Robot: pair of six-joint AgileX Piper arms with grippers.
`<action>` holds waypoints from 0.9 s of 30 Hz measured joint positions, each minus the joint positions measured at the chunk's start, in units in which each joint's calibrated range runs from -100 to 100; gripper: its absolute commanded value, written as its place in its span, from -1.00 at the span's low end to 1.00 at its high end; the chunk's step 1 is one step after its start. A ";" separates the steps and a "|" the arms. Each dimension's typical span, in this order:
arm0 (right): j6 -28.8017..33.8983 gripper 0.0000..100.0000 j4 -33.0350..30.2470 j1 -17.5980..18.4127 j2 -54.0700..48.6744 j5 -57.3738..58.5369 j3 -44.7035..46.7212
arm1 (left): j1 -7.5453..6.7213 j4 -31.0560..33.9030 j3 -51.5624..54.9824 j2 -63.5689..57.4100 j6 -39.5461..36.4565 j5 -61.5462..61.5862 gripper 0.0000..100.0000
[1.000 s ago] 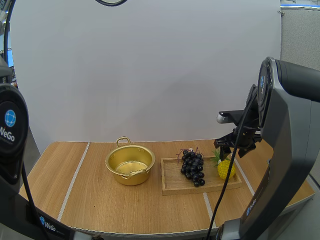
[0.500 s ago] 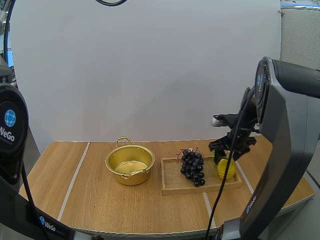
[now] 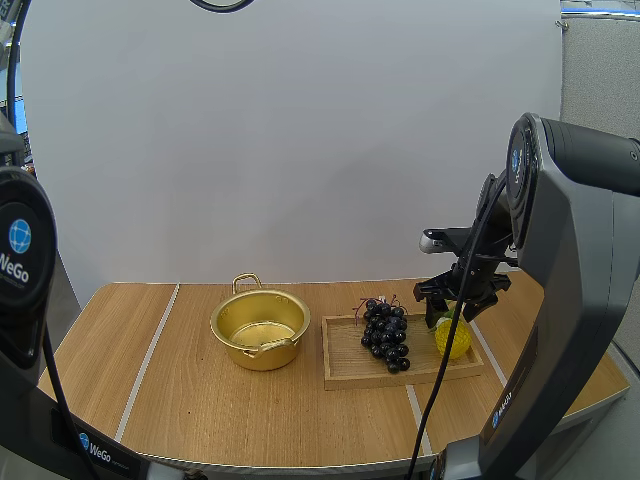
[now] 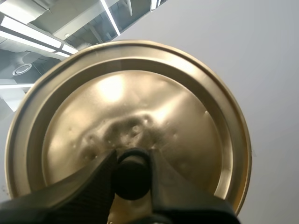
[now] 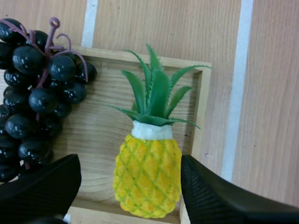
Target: Open the pot, put the pineapple inside, and close it
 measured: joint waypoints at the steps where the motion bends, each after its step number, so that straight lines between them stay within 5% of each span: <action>1: 0.08 1.00 -0.58 0.00 0.00 -0.05 0.00 | 0.00 0.00 0.00 0.00 0.00 0.00 -1.00; 27: 1.90 1.00 -3.78 0.00 3.61 -5.20 2.77 | 0.00 0.00 0.00 0.00 0.00 0.00 -1.00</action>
